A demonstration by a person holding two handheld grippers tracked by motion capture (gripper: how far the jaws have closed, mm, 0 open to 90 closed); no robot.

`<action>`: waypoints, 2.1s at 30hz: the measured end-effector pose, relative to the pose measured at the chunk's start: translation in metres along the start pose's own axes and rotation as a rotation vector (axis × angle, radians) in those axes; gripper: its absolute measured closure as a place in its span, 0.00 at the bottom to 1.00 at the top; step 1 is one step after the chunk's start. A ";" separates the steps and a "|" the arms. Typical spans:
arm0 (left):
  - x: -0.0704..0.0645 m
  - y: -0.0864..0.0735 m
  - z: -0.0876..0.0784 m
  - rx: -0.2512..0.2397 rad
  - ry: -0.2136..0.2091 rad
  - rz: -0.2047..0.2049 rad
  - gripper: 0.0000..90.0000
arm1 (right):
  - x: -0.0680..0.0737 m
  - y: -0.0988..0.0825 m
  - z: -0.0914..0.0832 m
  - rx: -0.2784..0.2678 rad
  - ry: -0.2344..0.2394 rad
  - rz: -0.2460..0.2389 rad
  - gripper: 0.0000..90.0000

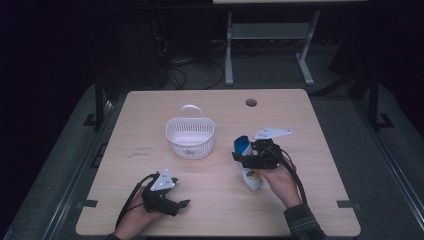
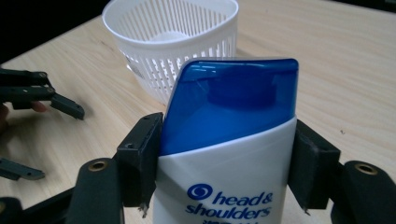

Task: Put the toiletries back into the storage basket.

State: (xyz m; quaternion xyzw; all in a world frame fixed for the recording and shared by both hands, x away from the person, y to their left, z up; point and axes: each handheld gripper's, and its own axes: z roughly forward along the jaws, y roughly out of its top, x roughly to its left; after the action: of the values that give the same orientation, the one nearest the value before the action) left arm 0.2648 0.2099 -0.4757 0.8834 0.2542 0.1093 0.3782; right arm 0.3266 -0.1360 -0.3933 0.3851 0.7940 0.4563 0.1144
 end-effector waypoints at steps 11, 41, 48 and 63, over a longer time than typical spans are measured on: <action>0.000 0.000 0.000 0.003 0.000 0.004 0.14 | -0.003 -0.003 -0.017 -0.107 0.016 -0.028 0.39; 0.000 0.000 0.000 0.005 -0.002 0.001 0.14 | 0.010 0.025 -0.031 -0.227 0.043 -0.070 0.39; 0.000 0.000 0.000 0.004 -0.002 0.001 0.14 | 0.015 0.037 -0.029 -0.241 0.048 -0.081 0.39; 0.000 0.000 0.000 0.004 -0.001 0.004 0.14 | 0.015 0.059 -0.024 -0.263 0.050 -0.076 0.39</action>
State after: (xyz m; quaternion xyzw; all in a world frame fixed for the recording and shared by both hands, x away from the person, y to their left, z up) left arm 0.2650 0.2102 -0.4755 0.8848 0.2526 0.1092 0.3761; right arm 0.3337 -0.1232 -0.3297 0.3249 0.7440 0.5611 0.1614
